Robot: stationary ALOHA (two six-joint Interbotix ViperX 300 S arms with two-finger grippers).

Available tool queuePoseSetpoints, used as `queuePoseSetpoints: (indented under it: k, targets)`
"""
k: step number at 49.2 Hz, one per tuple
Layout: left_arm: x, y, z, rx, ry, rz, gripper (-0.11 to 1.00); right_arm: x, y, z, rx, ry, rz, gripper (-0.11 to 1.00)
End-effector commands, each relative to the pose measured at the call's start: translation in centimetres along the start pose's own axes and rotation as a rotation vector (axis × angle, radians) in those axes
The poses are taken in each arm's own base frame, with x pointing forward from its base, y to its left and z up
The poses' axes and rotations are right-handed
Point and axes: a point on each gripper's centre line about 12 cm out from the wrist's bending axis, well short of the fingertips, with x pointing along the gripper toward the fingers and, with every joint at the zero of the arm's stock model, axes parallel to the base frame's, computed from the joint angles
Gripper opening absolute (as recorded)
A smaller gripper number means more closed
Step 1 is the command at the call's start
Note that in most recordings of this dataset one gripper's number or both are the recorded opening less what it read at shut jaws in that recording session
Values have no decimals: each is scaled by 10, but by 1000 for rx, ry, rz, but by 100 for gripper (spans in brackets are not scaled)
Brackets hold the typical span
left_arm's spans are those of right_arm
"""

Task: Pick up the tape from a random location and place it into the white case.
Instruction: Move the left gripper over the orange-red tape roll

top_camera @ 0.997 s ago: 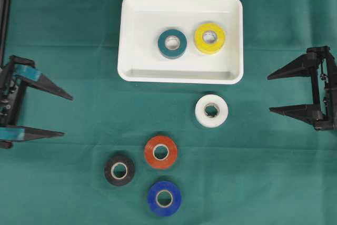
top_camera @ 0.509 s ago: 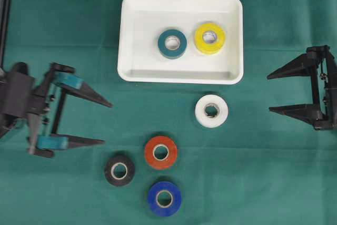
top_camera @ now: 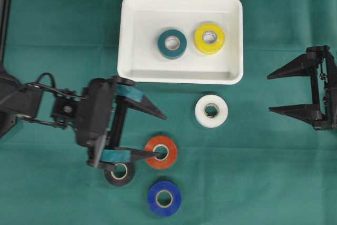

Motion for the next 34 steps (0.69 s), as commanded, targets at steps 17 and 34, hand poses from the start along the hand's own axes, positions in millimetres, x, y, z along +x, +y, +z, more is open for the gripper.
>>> queuePoseSetpoints:
  k: [17,34]
  targets:
    - [12,3,12,-66,101,5,91,1,2,9,-8,-21,4,86]
    - [22,2,14,-80,434,1,91,2,2,11,-14,-19,1,86]
